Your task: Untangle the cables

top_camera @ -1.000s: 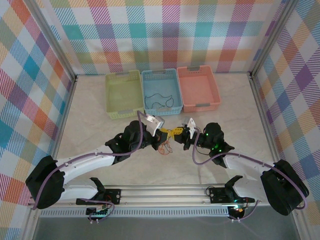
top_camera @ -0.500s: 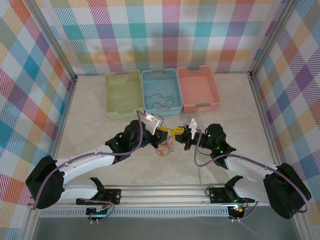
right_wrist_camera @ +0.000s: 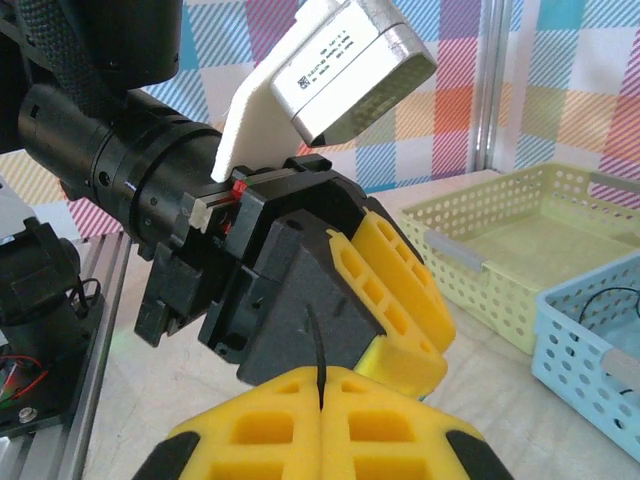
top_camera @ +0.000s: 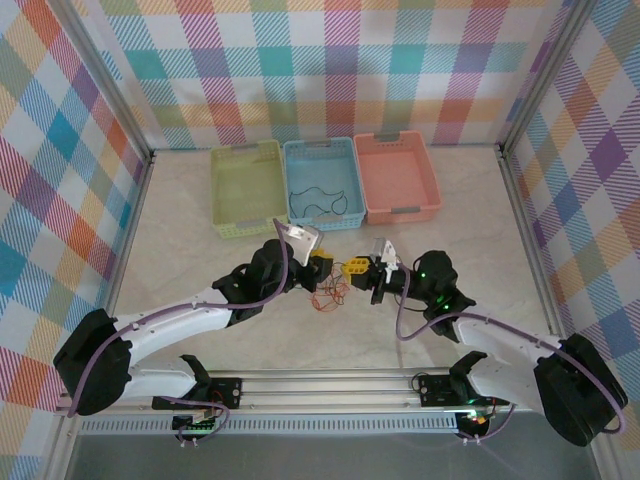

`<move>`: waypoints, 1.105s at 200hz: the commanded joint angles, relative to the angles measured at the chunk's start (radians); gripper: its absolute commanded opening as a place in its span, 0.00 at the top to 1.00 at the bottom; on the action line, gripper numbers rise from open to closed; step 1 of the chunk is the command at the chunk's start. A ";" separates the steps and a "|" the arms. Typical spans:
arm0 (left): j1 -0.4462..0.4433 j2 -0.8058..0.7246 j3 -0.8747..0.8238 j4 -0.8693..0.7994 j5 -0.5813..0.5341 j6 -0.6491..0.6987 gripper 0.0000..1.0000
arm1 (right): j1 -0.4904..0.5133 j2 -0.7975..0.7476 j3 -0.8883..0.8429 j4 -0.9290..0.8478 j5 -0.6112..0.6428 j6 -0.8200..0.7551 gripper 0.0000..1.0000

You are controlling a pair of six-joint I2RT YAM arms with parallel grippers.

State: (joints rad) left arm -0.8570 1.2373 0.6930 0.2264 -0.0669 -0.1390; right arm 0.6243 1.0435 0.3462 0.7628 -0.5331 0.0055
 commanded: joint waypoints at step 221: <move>-0.009 -0.024 0.040 -0.085 -0.264 -0.074 0.39 | -0.281 0.298 0.305 -0.759 0.630 0.275 0.99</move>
State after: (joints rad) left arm -0.8570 1.2106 0.6987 0.1543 -0.3164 -0.1978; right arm 0.3565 1.2861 0.5854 0.0494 0.1593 0.2768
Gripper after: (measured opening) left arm 0.607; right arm 0.064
